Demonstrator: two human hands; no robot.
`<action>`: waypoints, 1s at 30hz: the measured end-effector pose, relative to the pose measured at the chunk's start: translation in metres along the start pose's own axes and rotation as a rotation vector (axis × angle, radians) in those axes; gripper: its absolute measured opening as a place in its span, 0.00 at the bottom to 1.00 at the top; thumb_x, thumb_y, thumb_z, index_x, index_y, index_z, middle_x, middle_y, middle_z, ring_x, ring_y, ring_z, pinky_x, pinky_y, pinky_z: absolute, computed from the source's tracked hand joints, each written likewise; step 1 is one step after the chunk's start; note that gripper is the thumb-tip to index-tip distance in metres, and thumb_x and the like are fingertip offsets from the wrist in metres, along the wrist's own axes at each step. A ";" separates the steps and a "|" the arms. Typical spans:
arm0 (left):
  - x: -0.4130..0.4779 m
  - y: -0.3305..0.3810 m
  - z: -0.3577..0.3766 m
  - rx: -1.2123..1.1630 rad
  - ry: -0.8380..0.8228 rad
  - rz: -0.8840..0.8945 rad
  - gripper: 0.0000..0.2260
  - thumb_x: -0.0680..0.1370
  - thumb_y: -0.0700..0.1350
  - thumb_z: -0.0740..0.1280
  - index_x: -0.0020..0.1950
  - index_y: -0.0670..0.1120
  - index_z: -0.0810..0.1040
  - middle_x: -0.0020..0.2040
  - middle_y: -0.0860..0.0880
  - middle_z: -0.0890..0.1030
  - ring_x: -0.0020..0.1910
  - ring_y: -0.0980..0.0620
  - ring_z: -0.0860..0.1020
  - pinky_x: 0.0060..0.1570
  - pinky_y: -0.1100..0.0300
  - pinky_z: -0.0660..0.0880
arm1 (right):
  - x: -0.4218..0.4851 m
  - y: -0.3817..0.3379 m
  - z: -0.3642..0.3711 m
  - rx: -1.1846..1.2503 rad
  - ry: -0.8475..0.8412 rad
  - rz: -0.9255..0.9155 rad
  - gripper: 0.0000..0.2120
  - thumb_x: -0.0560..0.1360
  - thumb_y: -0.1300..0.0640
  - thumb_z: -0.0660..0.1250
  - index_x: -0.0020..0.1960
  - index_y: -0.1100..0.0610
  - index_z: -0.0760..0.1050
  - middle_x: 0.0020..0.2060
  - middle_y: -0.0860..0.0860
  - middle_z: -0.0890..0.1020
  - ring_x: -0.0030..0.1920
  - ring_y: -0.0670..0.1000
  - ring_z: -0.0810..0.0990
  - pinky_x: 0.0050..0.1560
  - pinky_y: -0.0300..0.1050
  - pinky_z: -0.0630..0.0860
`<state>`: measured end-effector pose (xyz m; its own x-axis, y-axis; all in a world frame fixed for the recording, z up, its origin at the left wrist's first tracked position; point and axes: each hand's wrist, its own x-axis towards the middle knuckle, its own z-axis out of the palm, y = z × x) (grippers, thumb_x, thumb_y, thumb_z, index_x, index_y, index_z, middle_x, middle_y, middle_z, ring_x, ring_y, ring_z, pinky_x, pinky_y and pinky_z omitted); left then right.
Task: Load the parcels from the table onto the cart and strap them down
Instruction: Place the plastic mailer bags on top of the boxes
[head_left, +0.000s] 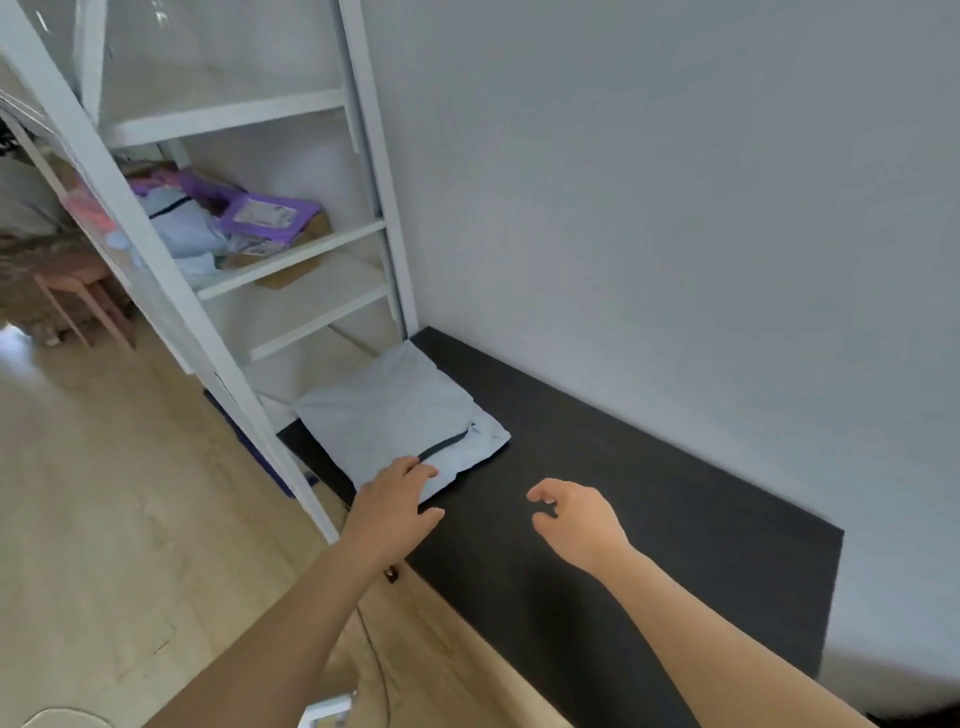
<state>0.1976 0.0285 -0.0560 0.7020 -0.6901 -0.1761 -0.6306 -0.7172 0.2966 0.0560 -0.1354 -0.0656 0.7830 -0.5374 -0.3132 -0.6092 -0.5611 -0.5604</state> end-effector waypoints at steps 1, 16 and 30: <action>0.013 -0.008 -0.004 -0.003 0.014 -0.033 0.23 0.78 0.54 0.62 0.72 0.52 0.65 0.73 0.50 0.63 0.68 0.50 0.67 0.66 0.53 0.67 | 0.014 -0.006 0.000 0.009 -0.026 0.008 0.17 0.78 0.57 0.61 0.65 0.49 0.72 0.62 0.48 0.77 0.60 0.50 0.76 0.58 0.41 0.72; 0.136 -0.085 -0.007 -0.058 -0.213 0.058 0.27 0.78 0.54 0.62 0.74 0.49 0.59 0.74 0.48 0.58 0.71 0.48 0.61 0.68 0.53 0.65 | 0.131 -0.055 0.049 0.562 -0.124 0.575 0.16 0.75 0.62 0.64 0.62 0.64 0.75 0.51 0.60 0.82 0.44 0.52 0.76 0.43 0.44 0.74; 0.192 -0.101 -0.032 -0.057 -0.244 0.223 0.22 0.78 0.59 0.59 0.68 0.50 0.66 0.63 0.49 0.66 0.62 0.52 0.66 0.59 0.59 0.69 | 0.175 -0.106 0.076 1.217 0.061 0.815 0.07 0.78 0.62 0.63 0.55 0.63 0.74 0.46 0.58 0.81 0.42 0.55 0.81 0.44 0.49 0.79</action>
<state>0.4064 -0.0284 -0.0891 0.4442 -0.8373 -0.3189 -0.7355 -0.5440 0.4039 0.2667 -0.1222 -0.1193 0.2561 -0.4817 -0.8381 -0.3672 0.7535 -0.5453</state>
